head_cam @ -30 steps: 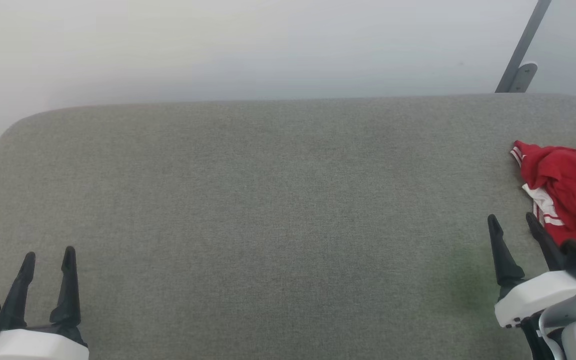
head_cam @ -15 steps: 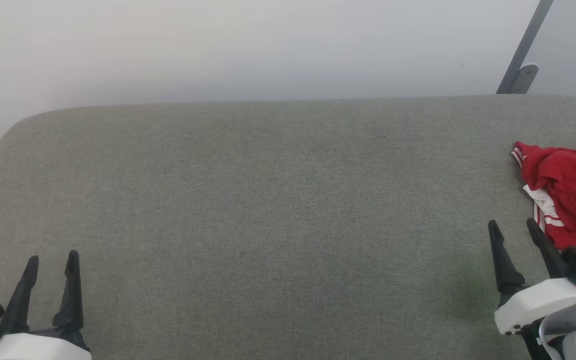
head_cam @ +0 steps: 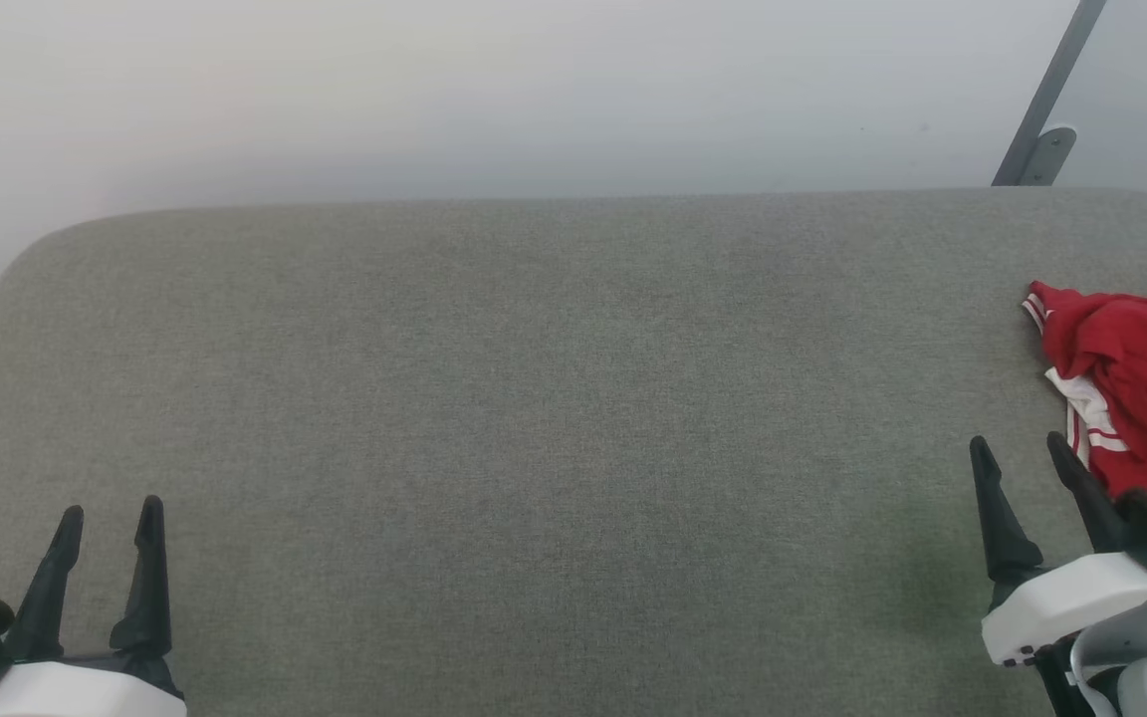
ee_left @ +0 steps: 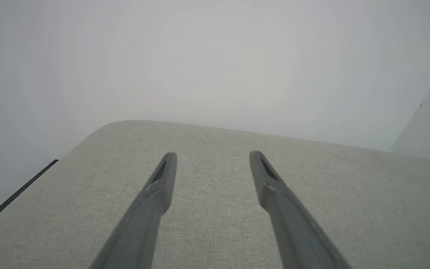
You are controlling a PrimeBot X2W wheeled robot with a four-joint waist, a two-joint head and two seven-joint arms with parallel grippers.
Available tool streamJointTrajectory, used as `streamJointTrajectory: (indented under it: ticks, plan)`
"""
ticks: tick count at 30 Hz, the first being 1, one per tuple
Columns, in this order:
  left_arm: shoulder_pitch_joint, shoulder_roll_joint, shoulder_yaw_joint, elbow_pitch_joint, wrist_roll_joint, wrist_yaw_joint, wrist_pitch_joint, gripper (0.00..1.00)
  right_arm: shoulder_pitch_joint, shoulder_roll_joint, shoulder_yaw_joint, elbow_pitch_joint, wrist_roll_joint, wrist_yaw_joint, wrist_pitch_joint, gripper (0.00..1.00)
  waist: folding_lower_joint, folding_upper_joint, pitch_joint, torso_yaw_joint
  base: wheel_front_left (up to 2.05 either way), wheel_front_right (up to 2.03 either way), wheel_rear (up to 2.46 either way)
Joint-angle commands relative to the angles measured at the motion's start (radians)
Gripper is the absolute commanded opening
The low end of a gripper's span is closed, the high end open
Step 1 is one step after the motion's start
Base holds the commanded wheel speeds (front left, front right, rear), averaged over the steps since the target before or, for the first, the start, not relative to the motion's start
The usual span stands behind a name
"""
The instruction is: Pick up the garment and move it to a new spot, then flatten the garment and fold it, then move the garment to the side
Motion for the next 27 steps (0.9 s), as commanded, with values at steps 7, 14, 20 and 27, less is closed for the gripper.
streamJointTrajectory:
  ticks: [7,14,20,27]
  plan:
    - [0.001,-0.013,-0.001,0.007,-0.004,0.000,0.002,0.00,0.002,0.003,0.001,0.010,0.004,0.000,0.001,0.00,0.0000,-0.0001,-0.001,0.000,0.00,0.00,0.00]
    - [-0.007,-0.055,-0.007,0.037,-0.091,0.000,0.032,0.00,0.014,0.021,-0.007,0.037,0.106,0.000,0.027,0.00,0.0000,-0.0001,-0.002,-0.001,0.00,0.00,0.00]
    - [-0.021,-0.073,-0.008,0.040,-0.179,0.000,0.061,0.00,0.012,0.031,-0.009,0.032,0.211,0.000,0.045,0.00,0.0000,-0.0001,-0.004,-0.002,0.00,0.00,0.00]
    - [-0.037,-0.092,-0.009,0.044,-0.276,0.000,0.092,0.00,0.009,0.041,-0.013,0.028,0.325,0.000,0.066,0.00,0.0000,-0.0001,-0.006,-0.003,0.00,0.00,0.00]
